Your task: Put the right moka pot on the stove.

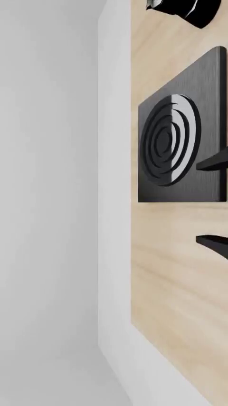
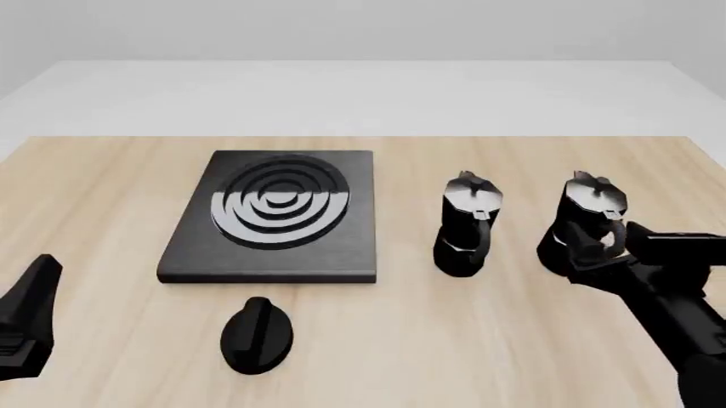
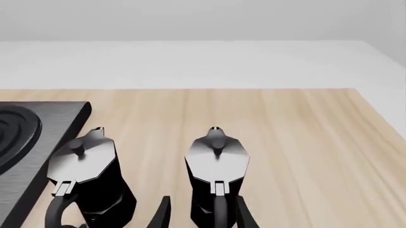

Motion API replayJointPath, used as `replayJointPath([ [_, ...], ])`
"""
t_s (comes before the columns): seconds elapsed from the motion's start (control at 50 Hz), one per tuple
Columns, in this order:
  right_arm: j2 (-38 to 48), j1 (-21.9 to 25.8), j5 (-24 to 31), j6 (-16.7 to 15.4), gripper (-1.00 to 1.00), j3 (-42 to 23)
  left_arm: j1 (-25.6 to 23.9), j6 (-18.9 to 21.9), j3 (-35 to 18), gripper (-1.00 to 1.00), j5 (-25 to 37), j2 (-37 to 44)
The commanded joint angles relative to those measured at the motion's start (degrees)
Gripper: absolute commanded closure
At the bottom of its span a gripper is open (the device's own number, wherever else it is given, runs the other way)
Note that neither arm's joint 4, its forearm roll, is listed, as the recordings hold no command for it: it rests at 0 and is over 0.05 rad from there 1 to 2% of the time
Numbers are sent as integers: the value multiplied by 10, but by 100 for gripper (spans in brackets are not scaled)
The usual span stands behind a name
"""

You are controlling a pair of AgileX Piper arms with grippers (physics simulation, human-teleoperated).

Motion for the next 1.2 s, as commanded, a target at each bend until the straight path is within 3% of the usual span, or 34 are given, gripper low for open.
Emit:
replayJointPath([
  [0.02,32,-7,-9,-1,-100,-17,0,0,0,-100,0,0],
  [0.36,75,-9,-9,-1,-100,-48,0,0,0,-100,0,0],
  [0.38,70,-8,-9,1,100,-46,0,0,0,-100,0,0],
  [0.52,69,-8,-9,0,100,-46,0,0,0,-100,0,0],
  [0.68,12,-6,-8,-6,100,-10,0,0,0,-100,0,0],
  [0.7,-143,-1,86,-14,100,10,0,0,0,-100,0,0],
  [0.74,-199,0,136,-14,100,7,0,0,0,-100,0,0],
  [1.2,-474,8,394,-20,100,-22,0,0,0,-100,0,0],
])
